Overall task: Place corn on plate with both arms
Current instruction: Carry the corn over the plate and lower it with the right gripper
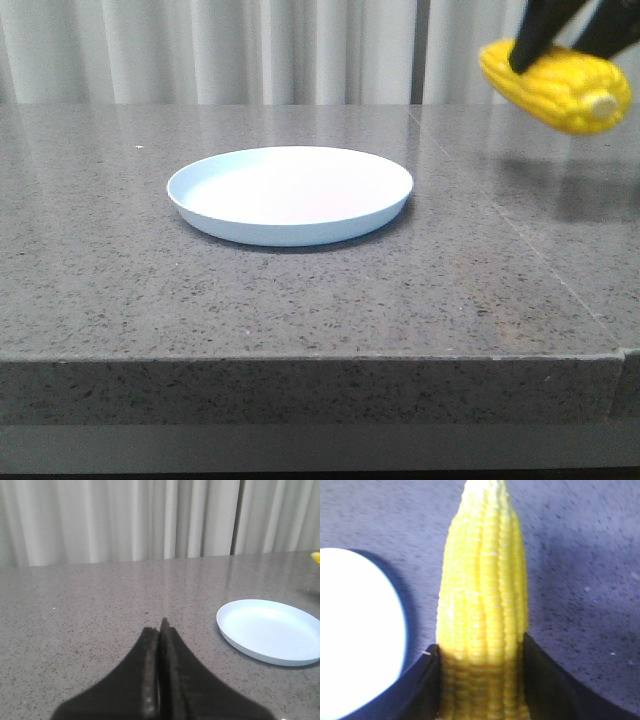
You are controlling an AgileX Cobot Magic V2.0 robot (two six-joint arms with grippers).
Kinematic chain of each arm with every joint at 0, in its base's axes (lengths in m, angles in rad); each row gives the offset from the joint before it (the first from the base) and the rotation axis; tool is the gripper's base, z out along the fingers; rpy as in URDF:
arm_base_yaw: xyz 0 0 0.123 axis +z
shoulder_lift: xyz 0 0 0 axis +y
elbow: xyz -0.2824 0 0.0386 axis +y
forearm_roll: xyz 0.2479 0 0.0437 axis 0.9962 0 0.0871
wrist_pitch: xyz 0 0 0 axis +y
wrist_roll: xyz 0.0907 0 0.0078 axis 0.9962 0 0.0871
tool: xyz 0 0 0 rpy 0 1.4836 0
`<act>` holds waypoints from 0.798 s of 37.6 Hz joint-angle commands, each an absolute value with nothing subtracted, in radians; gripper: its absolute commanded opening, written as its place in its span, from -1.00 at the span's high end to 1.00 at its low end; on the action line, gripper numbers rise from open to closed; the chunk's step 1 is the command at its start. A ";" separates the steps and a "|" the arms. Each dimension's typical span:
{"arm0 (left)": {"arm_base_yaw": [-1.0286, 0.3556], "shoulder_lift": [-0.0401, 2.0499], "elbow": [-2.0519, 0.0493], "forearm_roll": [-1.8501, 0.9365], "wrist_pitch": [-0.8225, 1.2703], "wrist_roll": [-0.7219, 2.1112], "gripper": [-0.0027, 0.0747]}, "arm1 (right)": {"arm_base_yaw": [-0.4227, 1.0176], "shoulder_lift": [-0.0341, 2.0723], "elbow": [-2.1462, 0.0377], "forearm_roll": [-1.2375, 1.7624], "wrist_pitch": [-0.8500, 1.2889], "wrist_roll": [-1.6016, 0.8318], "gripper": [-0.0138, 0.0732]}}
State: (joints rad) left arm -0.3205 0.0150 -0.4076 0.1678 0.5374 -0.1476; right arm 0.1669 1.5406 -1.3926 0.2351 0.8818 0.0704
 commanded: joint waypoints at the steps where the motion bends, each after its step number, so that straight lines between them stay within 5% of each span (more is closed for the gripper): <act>1: -0.317 0.029 -0.432 0.174 0.451 -0.156 0.98 | 0.260 1.496 -1.480 0.116 0.875 0.186 0.46; 13: -0.317 0.029 -0.428 0.174 0.451 -0.156 0.98 | 0.618 1.620 -1.588 -0.033 0.811 0.470 0.46; 24: -0.317 0.029 -0.428 0.174 0.451 -0.156 0.98 | 0.651 1.794 -1.640 -0.068 0.809 0.497 0.45; 30: -0.317 0.029 -0.428 0.174 0.451 -0.156 0.98 | 0.651 1.796 -1.640 -0.064 0.828 0.497 -0.04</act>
State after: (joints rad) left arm -0.3205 0.0150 -0.4057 0.1678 0.5374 -0.1476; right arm 0.6527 1.8499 -1.6037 -0.0479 0.8580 0.4997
